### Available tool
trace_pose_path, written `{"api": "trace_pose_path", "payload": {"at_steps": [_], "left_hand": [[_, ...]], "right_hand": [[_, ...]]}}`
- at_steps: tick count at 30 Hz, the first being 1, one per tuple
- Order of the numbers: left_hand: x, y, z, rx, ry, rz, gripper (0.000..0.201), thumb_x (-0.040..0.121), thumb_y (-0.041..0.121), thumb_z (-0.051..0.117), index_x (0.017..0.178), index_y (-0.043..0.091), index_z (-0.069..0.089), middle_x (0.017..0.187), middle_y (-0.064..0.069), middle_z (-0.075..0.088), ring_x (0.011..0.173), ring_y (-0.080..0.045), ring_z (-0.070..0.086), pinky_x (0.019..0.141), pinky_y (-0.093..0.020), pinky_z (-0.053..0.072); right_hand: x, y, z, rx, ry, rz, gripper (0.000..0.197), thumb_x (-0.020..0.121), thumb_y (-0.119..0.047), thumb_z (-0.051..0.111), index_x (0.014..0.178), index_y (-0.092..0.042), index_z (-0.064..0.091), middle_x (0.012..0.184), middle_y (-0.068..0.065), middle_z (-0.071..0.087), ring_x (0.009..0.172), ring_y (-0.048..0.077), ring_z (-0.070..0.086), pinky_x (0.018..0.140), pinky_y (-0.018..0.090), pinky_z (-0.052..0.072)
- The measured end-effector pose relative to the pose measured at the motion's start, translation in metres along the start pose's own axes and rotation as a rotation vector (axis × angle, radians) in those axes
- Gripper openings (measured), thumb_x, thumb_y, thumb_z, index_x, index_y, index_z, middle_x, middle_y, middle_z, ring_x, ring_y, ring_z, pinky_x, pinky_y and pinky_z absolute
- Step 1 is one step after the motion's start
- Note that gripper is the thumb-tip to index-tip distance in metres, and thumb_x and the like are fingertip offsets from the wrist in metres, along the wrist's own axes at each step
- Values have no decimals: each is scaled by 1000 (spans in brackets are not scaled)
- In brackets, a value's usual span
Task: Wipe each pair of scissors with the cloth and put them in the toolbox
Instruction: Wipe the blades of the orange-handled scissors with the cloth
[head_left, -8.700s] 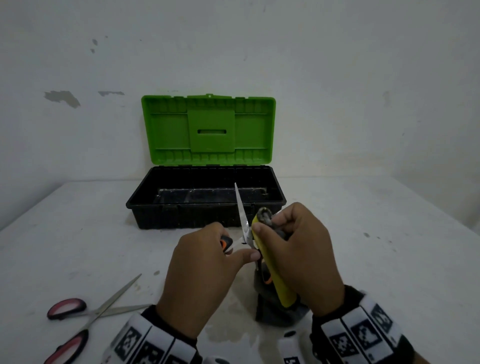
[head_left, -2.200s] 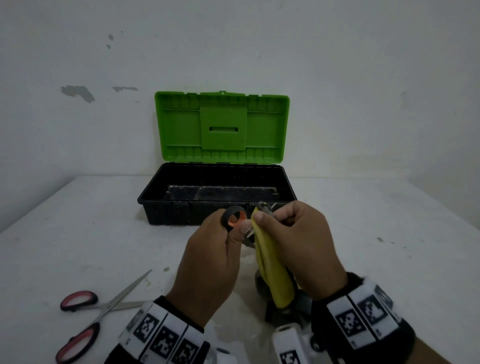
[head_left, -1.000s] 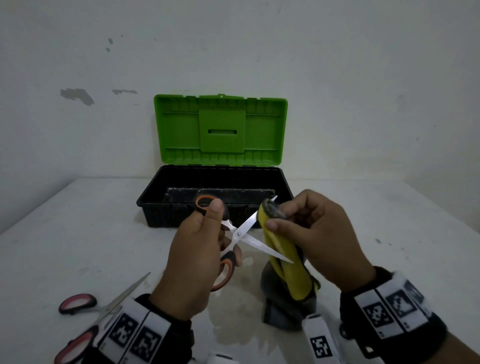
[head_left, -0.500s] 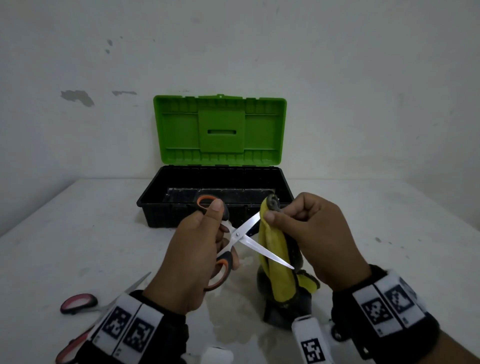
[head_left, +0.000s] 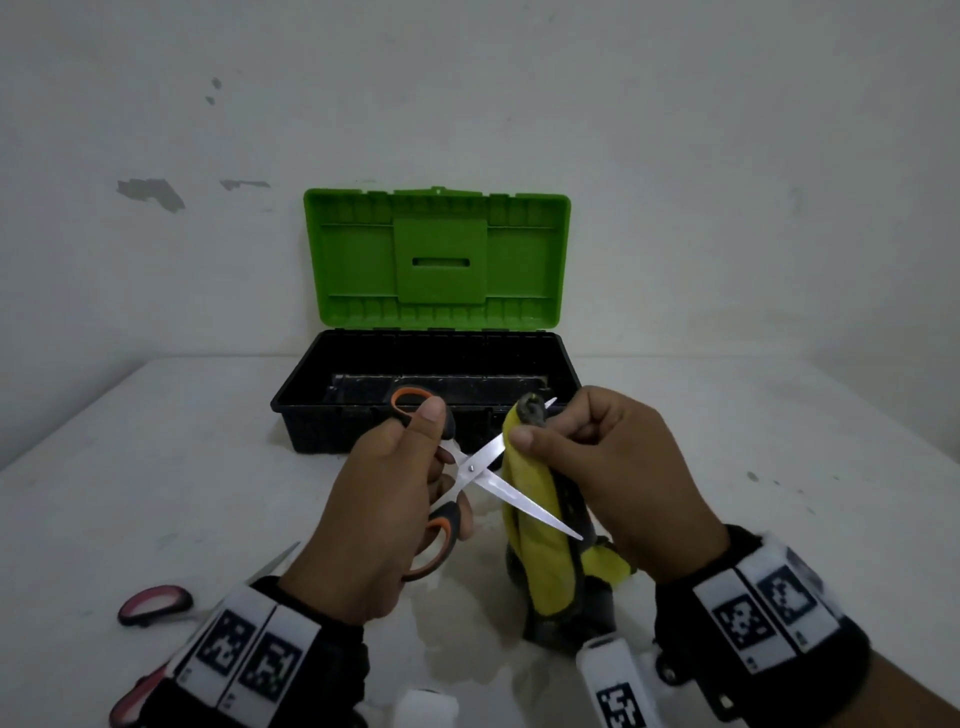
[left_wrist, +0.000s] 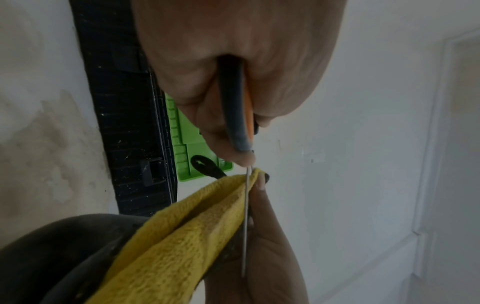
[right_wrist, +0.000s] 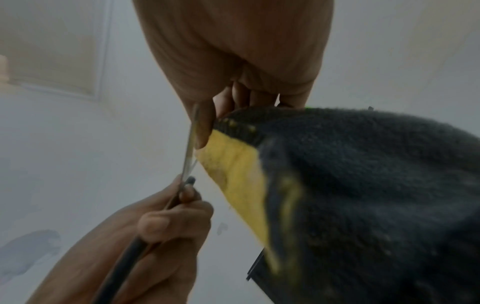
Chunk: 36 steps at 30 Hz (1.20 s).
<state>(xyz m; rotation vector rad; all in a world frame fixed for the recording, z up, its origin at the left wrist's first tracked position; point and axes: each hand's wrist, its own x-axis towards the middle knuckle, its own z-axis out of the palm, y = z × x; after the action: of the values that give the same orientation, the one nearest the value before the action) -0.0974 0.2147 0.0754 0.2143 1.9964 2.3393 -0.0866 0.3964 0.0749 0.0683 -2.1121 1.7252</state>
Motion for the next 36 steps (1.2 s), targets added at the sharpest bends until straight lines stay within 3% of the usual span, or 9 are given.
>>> {"api": "trace_pose_path", "payload": {"at_steps": [5,8,11,13,16,22,28,34,36], "left_hand": [[1,-1,-2,21,-5,6,41,99,43,44,82,6,52,73,-22,42,37,-25,50,36,-24,37],[0,-1,-2,33,-11,5,42,99,43,43,85,5,53,71,-29,42,36,-24,49,36,-23,36],[-2,-1,-2,12,-11,-12,40,100,40,43,81,6,51,71,-25,42,31,-21,46,32,-20,33],[-3,-2,-3,14,-17,-36,39,101,38,42,80,8,52,73,-27,44,29,-18,43,31,-18,32],[-5,-4,-3,29,-24,-60,43,100,40,44,64,22,59,68,-16,37,37,-24,48,36,-21,37],[-7,-6,-6,66,-70,-145,40,98,43,48,73,14,57,55,0,38,42,-20,50,41,-24,42],[-7,-9,3,159,-168,-199,41,97,43,48,75,10,55,49,6,38,37,-14,46,44,-28,45],[3,-16,-2,215,-145,-175,44,98,44,48,83,4,57,49,6,41,43,-18,46,49,-32,45],[8,-19,-9,270,-95,-158,49,95,52,49,77,7,54,55,3,46,50,-16,47,53,-32,45]], "right_hand": [[-1,3,2,-13,26,-26,35,74,-23,87,68,-2,60,69,22,68,65,42,65,58,43,55],[-7,4,7,-6,-29,-13,32,72,-21,88,63,-11,58,61,14,66,53,23,60,51,29,49],[1,8,-1,-1,6,0,35,71,-22,88,65,-4,59,69,24,68,60,40,63,57,43,55],[10,11,-10,11,57,22,36,72,-22,88,64,-3,58,69,24,67,60,42,60,56,42,55],[25,15,-25,10,99,56,32,74,-19,86,66,-6,58,64,16,58,58,21,53,49,24,47],[48,20,-45,-62,87,39,27,80,-22,81,76,-5,60,69,20,62,63,21,58,61,34,50],[52,13,-21,-343,161,-146,30,83,-32,79,79,-11,57,73,13,68,61,19,58,56,31,47],[17,-5,3,-240,-78,-268,27,85,-29,76,81,-15,53,72,11,65,64,28,62,58,43,52],[4,-4,-2,-207,-269,-286,26,85,-27,77,80,-17,54,73,3,65,64,20,62,59,35,52]]}}
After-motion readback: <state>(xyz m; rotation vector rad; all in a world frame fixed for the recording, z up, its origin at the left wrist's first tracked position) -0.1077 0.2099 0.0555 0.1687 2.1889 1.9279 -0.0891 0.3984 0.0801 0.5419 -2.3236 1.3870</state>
